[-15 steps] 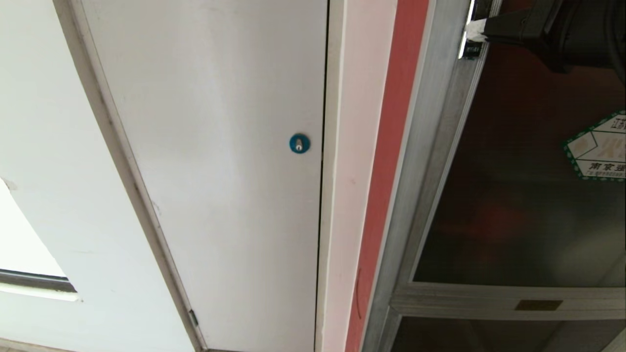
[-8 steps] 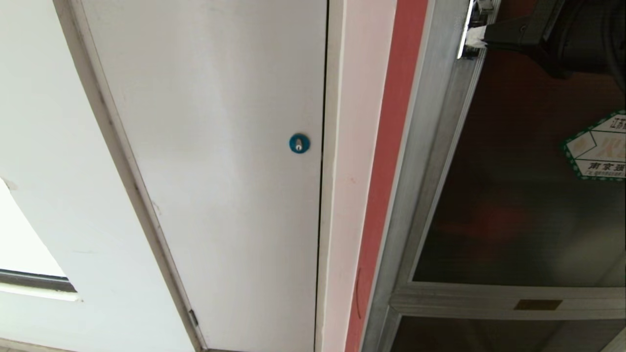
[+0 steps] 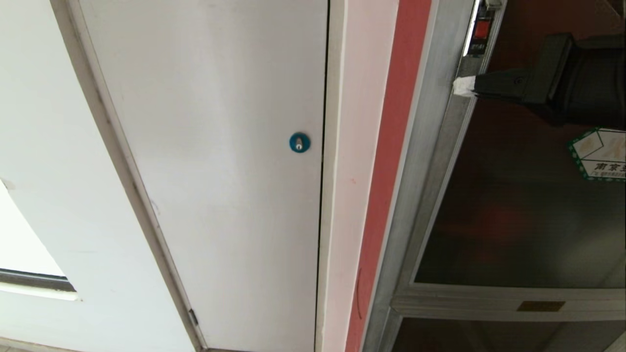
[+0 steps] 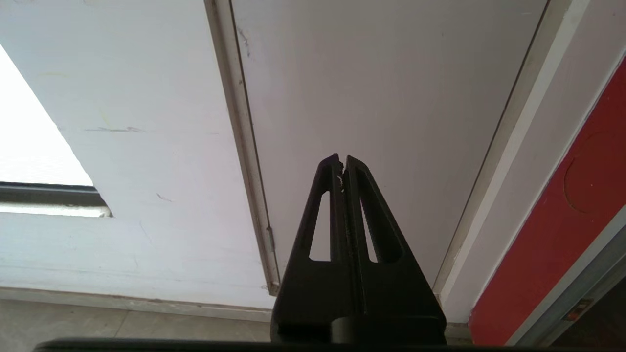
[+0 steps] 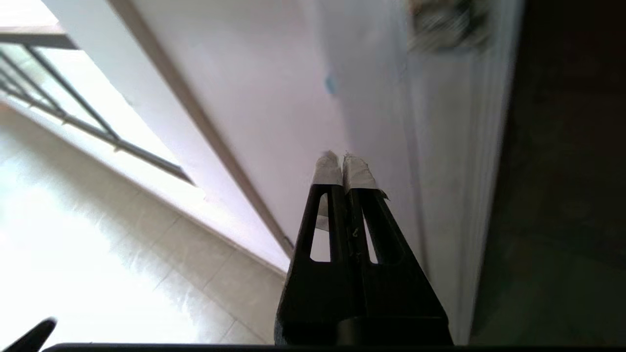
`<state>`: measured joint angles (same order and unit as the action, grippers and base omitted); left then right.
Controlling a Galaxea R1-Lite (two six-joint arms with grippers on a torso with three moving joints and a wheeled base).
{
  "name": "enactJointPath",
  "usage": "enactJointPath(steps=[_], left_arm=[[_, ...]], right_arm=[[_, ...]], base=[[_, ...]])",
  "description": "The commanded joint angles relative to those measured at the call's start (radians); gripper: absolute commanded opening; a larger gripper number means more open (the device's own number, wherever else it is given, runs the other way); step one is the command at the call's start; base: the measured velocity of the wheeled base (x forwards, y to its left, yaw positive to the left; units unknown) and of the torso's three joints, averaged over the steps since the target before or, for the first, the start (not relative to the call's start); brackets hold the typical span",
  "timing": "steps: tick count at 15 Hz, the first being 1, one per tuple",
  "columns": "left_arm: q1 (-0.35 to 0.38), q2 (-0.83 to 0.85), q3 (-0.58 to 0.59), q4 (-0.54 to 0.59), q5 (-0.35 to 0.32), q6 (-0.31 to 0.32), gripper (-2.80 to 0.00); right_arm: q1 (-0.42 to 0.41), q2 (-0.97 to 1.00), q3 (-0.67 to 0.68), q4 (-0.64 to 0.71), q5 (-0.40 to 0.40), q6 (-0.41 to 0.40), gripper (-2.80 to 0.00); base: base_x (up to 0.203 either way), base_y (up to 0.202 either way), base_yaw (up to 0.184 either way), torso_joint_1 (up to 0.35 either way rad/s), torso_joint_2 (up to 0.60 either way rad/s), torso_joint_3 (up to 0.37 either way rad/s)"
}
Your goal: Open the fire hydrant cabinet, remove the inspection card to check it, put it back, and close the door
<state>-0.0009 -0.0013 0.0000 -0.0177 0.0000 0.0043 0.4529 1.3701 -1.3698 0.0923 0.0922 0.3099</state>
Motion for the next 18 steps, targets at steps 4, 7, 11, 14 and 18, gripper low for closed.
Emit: enactJointPath(steps=[4, 7, 11, 14, 18], left_arm=[[0.001, 0.000, 0.006, 0.000, 0.000, 0.000, -2.80], [0.001, 0.000, 0.006, -0.001, 0.000, 0.000, -2.80], [0.000, 0.000, 0.006, -0.001, 0.000, 0.000, -2.80], [-0.001, 0.000, 0.006, -0.001, 0.000, 0.000, -2.80], [-0.001, 0.000, 0.006, 0.001, 0.000, 0.000, -2.80]], right_arm=[[0.183, -0.089, 0.231, -0.220, -0.317, -0.133, -2.80], [0.273, -0.089, 0.332, -0.445, -0.525, -0.285, -2.80], [0.282, -0.072, 0.392, -0.642, -0.605, -0.426, -2.80], [0.280, -0.056, 0.408, -0.741, -0.634, -0.507, -2.80], [0.277, -0.049, 0.389, -0.788, -0.635, -0.552, 0.00]], base=[[0.000, 0.000, 0.000, 0.000, 0.00, 0.000], [0.000, 0.000, 0.000, 0.000, 0.00, 0.000], [0.000, 0.000, 0.000, 0.000, 0.00, 0.000], [0.000, 0.000, 0.000, 0.000, 0.00, 0.000], [0.000, 0.000, 0.000, 0.000, 0.00, 0.000]])
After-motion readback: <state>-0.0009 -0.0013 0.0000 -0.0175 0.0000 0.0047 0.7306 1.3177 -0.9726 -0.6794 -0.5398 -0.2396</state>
